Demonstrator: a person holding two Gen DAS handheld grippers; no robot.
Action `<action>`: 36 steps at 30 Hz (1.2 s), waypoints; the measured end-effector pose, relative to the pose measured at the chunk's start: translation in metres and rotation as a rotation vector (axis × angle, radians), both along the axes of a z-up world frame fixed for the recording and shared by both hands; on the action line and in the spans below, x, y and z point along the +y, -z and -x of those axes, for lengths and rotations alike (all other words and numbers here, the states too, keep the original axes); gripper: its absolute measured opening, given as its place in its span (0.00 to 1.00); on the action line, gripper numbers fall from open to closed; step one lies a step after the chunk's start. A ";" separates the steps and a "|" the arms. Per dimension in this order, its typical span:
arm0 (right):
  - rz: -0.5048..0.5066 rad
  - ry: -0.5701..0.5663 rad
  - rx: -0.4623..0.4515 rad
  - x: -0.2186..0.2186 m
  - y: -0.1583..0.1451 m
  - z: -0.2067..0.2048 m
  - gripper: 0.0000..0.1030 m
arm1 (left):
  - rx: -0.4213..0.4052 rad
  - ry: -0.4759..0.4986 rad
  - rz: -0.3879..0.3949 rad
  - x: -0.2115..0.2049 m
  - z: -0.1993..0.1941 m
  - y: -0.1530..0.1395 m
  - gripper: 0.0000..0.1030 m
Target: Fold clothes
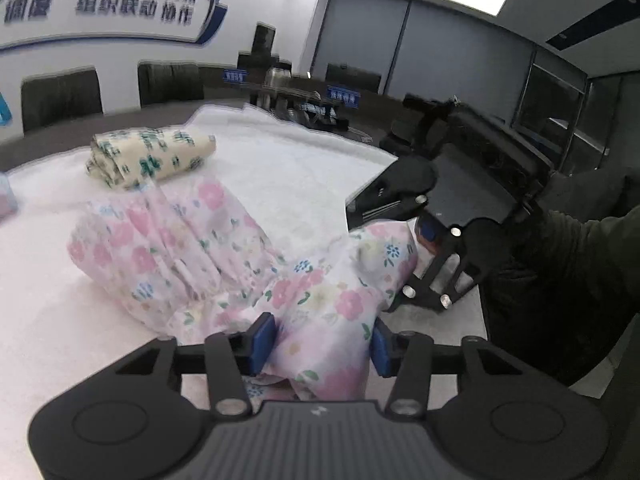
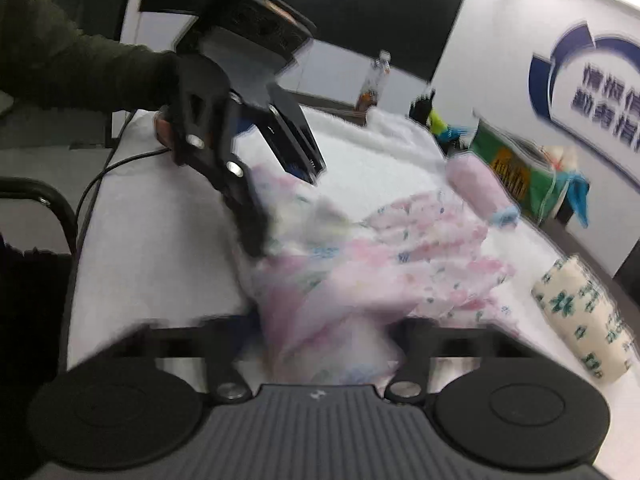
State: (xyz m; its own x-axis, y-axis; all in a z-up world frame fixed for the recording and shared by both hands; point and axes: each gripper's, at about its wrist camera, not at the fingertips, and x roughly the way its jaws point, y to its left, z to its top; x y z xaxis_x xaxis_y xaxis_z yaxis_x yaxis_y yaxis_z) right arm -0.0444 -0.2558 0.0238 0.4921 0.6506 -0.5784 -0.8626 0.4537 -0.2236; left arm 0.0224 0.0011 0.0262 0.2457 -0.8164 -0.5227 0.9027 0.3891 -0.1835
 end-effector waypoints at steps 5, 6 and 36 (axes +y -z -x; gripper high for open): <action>-0.124 -0.055 0.123 -0.012 -0.006 -0.007 0.17 | -0.249 0.025 0.049 0.017 0.041 -0.002 0.86; -0.165 -0.066 0.154 -0.016 -0.007 -0.008 0.16 | -0.265 0.031 0.031 0.014 0.044 0.002 0.86; -0.854 0.456 0.758 -0.048 0.033 -0.037 0.19 | 0.755 -0.460 0.461 0.041 -0.005 0.035 0.68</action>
